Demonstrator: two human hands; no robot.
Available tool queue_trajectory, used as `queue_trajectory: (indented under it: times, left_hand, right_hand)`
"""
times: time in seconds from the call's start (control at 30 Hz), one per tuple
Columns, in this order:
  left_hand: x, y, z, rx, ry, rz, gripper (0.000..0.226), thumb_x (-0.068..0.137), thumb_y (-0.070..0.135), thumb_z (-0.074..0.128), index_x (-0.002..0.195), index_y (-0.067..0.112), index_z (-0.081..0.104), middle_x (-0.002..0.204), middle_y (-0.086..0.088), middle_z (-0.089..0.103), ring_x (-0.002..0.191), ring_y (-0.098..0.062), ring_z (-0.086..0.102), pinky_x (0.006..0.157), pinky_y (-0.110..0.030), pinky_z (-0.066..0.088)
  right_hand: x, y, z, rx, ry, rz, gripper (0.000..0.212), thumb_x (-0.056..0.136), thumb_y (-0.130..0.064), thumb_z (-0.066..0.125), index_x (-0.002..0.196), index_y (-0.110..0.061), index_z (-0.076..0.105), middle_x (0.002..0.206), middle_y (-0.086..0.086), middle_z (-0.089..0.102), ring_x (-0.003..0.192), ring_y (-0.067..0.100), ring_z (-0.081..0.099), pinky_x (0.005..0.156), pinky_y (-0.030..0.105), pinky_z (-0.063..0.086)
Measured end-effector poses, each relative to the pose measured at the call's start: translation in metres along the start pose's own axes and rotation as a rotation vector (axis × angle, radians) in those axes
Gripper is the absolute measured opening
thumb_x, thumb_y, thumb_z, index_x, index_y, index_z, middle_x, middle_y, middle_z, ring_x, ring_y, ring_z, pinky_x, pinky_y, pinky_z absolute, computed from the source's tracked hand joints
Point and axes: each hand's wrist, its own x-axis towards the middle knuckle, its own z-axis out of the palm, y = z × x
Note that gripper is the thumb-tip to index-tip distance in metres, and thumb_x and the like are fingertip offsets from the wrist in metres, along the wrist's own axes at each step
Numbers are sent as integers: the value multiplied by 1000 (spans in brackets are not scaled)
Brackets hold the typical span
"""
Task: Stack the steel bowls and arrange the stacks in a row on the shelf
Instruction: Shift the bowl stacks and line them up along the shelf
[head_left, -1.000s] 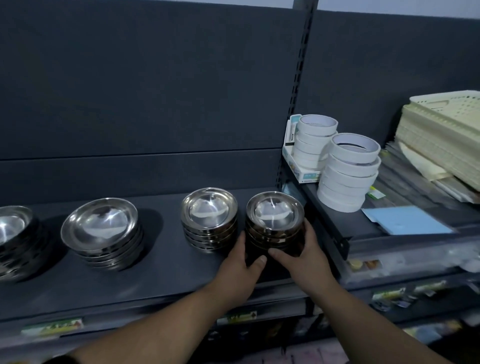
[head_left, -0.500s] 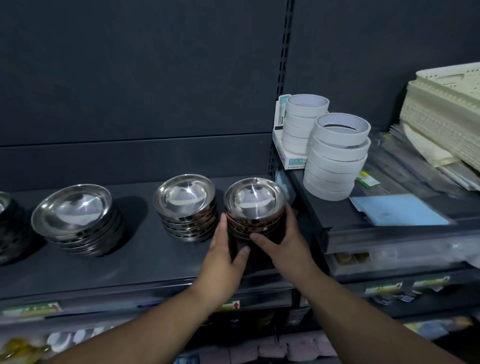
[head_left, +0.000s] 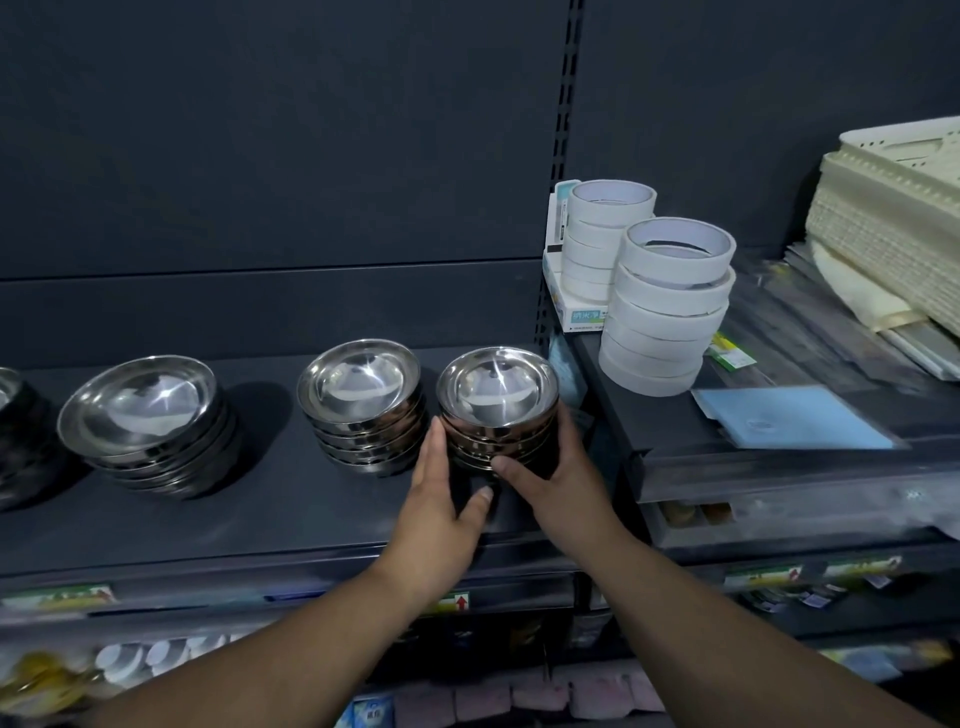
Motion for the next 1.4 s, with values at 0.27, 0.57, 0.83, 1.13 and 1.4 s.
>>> queue_trajectory:
  times: [0.27, 0.57, 0.83, 1.13, 1.4]
  left_hand:
    - [3, -1, -3, 17, -6, 5, 91, 93, 20, 60, 153, 26, -8, 162, 8, 1, 146, 0, 3, 115, -15, 7]
    - [-7, -13, -13, 86, -27, 56, 79, 93, 25, 60, 154, 21, 9, 159, 8, 16, 145, -2, 13, 115, -13, 12]
    - [-29, -46, -72, 201, 26, 116, 26, 88, 30, 65, 114, 24, 68, 107, 11, 65, 100, 1, 60, 90, -10, 43]
    - [-69, -118, -210, 18, 444, -66, 15, 85, 26, 70, 71, 30, 66, 75, 8, 65, 73, -5, 60, 65, -11, 43]
    - [-79, -191, -327, -111, 703, -340, 19, 84, 28, 72, 93, 23, 56, 99, -5, 61, 87, -16, 60, 73, -25, 45]
  right_hand:
    - [-3, -1, 4, -75, 23, 30, 94, 76, -33, 79, 150, -34, 22, 143, -10, 49, 131, 8, 46, 113, 38, 37]
    - [-50, -7, 20, -303, 158, 64, 29, 79, -32, 77, 97, -28, 55, 101, -12, 57, 93, -2, 53, 71, 6, 37]
    - [-48, -28, 70, -298, -28, -20, 23, 79, -26, 76, 101, -24, 71, 94, -12, 70, 89, -1, 64, 79, 8, 46]
    - [-45, -68, 195, -190, -273, 31, 29, 78, -27, 79, 103, -32, 66, 98, -17, 70, 92, -6, 65, 87, 13, 50]
    - [-39, -101, 329, -206, -466, 56, 44, 77, -34, 78, 118, -23, 65, 106, -12, 70, 98, -5, 64, 87, 9, 48]
